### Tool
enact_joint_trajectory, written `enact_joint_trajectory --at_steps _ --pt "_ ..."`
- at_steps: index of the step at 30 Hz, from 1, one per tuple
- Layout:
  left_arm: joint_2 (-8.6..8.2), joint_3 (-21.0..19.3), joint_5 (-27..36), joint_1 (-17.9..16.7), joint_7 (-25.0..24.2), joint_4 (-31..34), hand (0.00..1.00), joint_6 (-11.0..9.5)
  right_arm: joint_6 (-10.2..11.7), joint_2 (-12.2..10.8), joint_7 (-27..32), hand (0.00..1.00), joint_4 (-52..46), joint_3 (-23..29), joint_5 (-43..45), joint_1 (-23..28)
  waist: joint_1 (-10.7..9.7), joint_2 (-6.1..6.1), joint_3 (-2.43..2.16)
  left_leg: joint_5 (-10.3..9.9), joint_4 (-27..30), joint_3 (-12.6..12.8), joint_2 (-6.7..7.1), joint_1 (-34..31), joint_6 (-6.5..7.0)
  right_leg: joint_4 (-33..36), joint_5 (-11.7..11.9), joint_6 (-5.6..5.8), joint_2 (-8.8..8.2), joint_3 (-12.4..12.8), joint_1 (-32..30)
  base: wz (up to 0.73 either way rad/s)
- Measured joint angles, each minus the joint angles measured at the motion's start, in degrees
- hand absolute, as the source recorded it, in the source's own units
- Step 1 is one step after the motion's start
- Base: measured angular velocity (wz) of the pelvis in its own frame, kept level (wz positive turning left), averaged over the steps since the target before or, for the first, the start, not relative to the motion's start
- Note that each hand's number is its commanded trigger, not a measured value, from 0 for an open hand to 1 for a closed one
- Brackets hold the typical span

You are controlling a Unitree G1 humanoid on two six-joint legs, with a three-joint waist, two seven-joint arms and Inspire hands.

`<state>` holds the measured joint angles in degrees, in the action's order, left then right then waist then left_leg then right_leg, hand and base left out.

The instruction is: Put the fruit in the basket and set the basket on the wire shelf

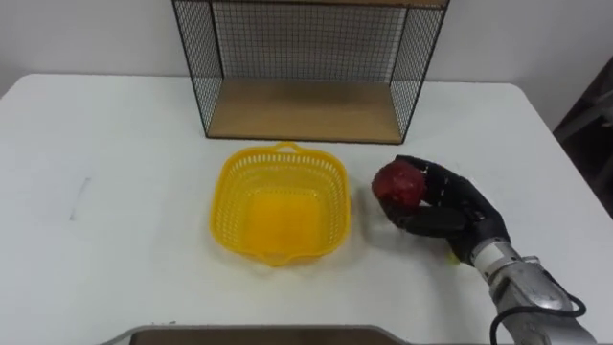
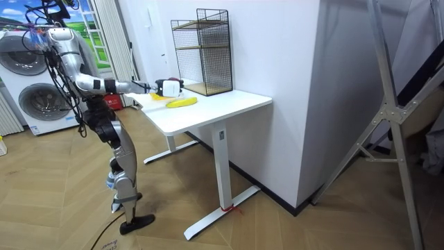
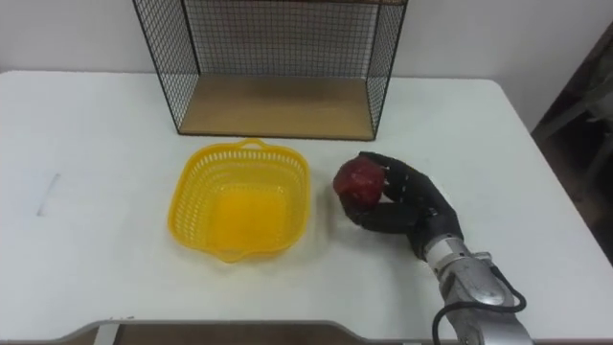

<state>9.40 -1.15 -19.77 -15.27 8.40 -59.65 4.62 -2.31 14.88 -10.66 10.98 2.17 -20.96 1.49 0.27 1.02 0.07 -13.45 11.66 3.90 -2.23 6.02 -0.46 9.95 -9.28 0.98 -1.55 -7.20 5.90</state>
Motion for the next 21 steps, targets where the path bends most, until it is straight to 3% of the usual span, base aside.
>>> enact_joint_trajectory --at_steps 10,16,20,21 --pt "0.0 0.2 0.0 0.0 0.8 0.0 0.0 -0.7 1.3 0.8 1.2 1.0 -8.9 1.4 -5.3 -0.3 0.2 0.8 -0.27 0.0 -0.3 0.8 -0.01 0.6 0.0 0.0 0.0 0.0 0.11 0.7 0.0 -0.03" --pt "0.03 0.3 0.1 0.8 1.0 -0.2 0.0 -1.2 1.4 0.8 0.4 1.0 -14.8 0.7 -0.9 -0.4 0.7 0.31 0.11 0.0 -0.4 0.9 -0.12 -0.5 -0.01 0.8 0.0 0.0 0.24 1.2 -1.9 -0.04" --pt "0.63 0.3 0.1 2.7 -0.5 -2.3 0.0 -1.4 1.5 1.5 -0.1 1.0 -15.5 -2.1 6.3 -2.7 1.6 1.45 0.52 0.0 -0.3 1.0 -0.16 -0.6 -0.01 0.8 0.0 -0.01 0.3 1.5 -2.0 -0.04" --pt "0.73 0.3 0.1 2.9 -0.7 -2.3 0.0 -1.4 1.5 1.6 -0.4 1.0 -15.7 -2.5 7.1 -3.0 1.7 1.73 0.45 0.0 -0.3 1.0 -0.16 -0.8 -0.01 0.8 0.0 -0.02 0.31 1.5 -2.1 0.03"
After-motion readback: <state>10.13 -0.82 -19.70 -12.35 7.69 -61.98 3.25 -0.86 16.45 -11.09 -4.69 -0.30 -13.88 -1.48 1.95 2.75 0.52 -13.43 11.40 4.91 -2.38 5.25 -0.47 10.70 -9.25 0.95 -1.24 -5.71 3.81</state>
